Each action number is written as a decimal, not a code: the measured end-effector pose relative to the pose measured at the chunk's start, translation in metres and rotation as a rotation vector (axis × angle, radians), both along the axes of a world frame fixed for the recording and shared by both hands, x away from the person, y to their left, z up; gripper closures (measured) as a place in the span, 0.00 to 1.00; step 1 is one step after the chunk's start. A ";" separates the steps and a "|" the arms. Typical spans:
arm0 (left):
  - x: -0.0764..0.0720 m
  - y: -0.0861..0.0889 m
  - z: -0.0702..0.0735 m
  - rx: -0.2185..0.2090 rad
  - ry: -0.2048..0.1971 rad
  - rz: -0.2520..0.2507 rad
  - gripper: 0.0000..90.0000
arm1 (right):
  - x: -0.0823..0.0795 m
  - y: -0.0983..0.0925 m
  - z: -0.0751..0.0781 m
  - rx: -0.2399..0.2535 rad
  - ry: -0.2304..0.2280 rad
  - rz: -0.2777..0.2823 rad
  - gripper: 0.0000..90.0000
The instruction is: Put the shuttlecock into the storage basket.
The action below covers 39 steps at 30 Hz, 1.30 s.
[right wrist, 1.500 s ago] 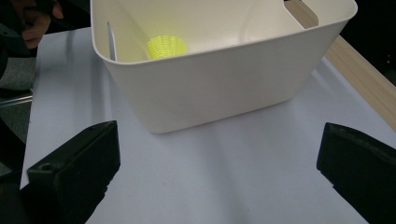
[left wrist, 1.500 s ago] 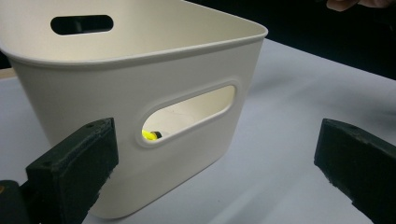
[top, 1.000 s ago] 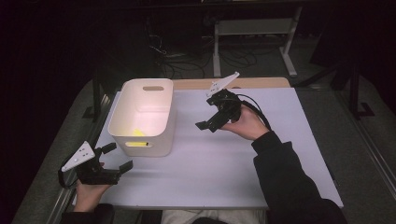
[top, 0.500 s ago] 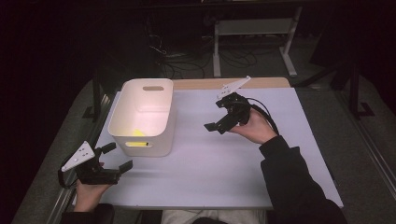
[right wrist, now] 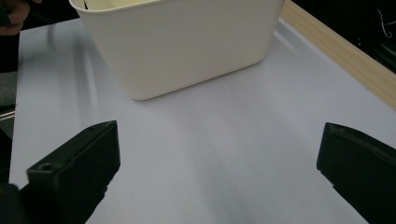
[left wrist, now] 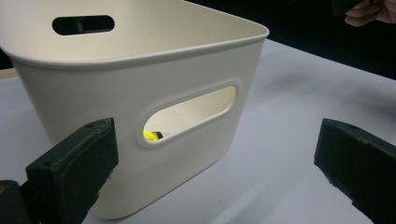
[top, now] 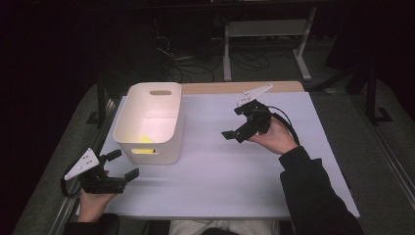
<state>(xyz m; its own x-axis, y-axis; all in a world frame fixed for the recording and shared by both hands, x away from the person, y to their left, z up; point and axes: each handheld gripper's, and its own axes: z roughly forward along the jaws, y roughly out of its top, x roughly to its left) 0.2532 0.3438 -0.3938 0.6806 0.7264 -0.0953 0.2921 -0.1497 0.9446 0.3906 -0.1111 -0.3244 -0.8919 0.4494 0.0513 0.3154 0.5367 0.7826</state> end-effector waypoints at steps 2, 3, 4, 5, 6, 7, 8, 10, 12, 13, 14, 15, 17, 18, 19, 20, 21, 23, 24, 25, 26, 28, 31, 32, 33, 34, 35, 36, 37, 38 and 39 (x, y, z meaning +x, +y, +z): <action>0.000 0.000 0.000 0.000 -0.001 0.000 0.00 | -0.001 -0.003 0.000 0.007 -0.002 -0.009 0.00; 0.000 0.000 0.000 0.000 0.000 0.000 0.00 | -0.002 -0.005 0.000 0.011 -0.001 -0.012 0.00; 0.000 0.000 0.000 0.001 0.000 0.000 0.00 | -0.003 -0.007 -0.001 0.013 -0.002 -0.013 0.00; 0.000 0.000 0.000 0.001 0.000 0.001 0.00 | -0.003 -0.008 -0.001 0.011 0.000 -0.018 0.00; 0.000 0.000 0.000 0.000 0.000 0.001 0.00 | -0.004 -0.009 -0.002 0.008 0.004 -0.022 0.00; 0.000 0.000 0.000 0.000 0.001 0.001 0.00 | -0.005 -0.010 -0.002 0.007 0.008 -0.028 0.00; 0.000 0.000 0.000 0.002 0.000 0.000 0.00 | -0.005 -0.012 -0.004 0.008 0.009 -0.029 0.00; 0.000 0.000 0.000 0.001 0.001 0.002 0.00 | -0.007 -0.015 -0.006 0.007 0.012 -0.036 0.00; 0.000 0.000 0.000 0.001 0.001 0.002 0.00 | -0.008 -0.018 -0.008 0.010 0.015 -0.043 0.00; 0.000 0.000 0.000 0.001 0.001 0.002 0.00 | -0.008 -0.020 -0.009 0.011 0.016 -0.048 0.00; 0.000 0.000 0.000 0.002 0.000 0.001 0.00 | -0.009 -0.022 -0.010 0.013 0.018 -0.051 0.00; 0.000 0.000 0.000 0.000 0.001 0.002 0.00 | -0.009 -0.024 -0.011 0.017 0.018 -0.054 0.00; 0.000 0.000 0.000 -0.001 0.000 0.001 0.00 | -0.010 -0.027 -0.012 0.017 0.018 -0.059 0.00; 0.000 0.000 0.000 -0.001 0.000 0.001 0.00 | -0.011 -0.029 -0.014 0.019 0.019 -0.060 0.00; 0.000 0.000 0.000 -0.001 0.000 0.002 0.00 | -0.011 -0.030 -0.014 0.018 0.021 -0.063 0.00; 0.000 0.000 0.000 -0.002 0.000 0.002 0.00 | -0.012 -0.031 -0.016 0.019 0.018 -0.062 0.00; 0.000 0.000 0.000 -0.001 0.000 0.002 0.00 | -0.012 -0.032 -0.016 0.018 0.020 -0.065 0.00; 0.000 0.000 0.000 0.000 0.000 0.002 0.00 | -0.014 -0.035 -0.019 0.019 0.024 -0.069 0.00; 0.000 0.000 0.000 -0.001 0.000 0.002 0.00 | -0.014 -0.036 -0.020 0.018 0.023 -0.069 0.00; 0.000 0.000 0.000 -0.001 -0.001 0.002 0.00 | -0.015 -0.037 -0.021 0.018 0.023 -0.072 0.00; 0.000 0.000 0.000 -0.001 0.000 0.002 0.00 | -0.016 -0.038 -0.022 0.019 0.027 -0.074 0.00; 0.000 0.000 0.000 -0.002 0.000 0.002 0.00 | -0.017 -0.041 -0.024 0.015 0.031 -0.078 0.00; 0.000 0.000 0.000 0.000 0.000 0.002 0.00 | -0.020 -0.046 -0.027 0.018 0.034 -0.087 0.00; 0.000 0.000 0.000 0.000 0.000 0.002 0.00 | -0.020 -0.047 -0.028 0.016 0.034 -0.090 0.00; 0.000 0.000 0.000 0.000 0.000 0.002 0.00 | -0.021 -0.049 -0.028 0.015 0.035 -0.092 0.00; 0.000 0.000 0.000 -0.002 -0.001 0.003 0.00 | -0.021 -0.050 -0.029 0.015 0.035 -0.096 0.00; 0.000 0.000 0.000 -0.001 -0.001 0.003 0.00 | -0.022 -0.052 -0.029 0.015 0.037 -0.097 0.00; 0.000 0.000 0.000 -0.002 -0.001 0.003 0.00 | -0.022 -0.053 -0.030 0.015 0.037 -0.099 0.00; 0.000 0.000 0.000 -0.001 -0.001 0.003 0.00 | -0.023 -0.054 -0.030 0.014 0.038 -0.102 0.00; 0.000 0.000 0.000 -0.001 -0.001 0.003 0.00 | -0.024 -0.055 -0.030 0.016 0.038 -0.104 0.00; 0.000 0.000 0.000 0.000 -0.001 0.003 0.00 | -0.024 -0.057 -0.031 0.018 0.037 -0.105 0.00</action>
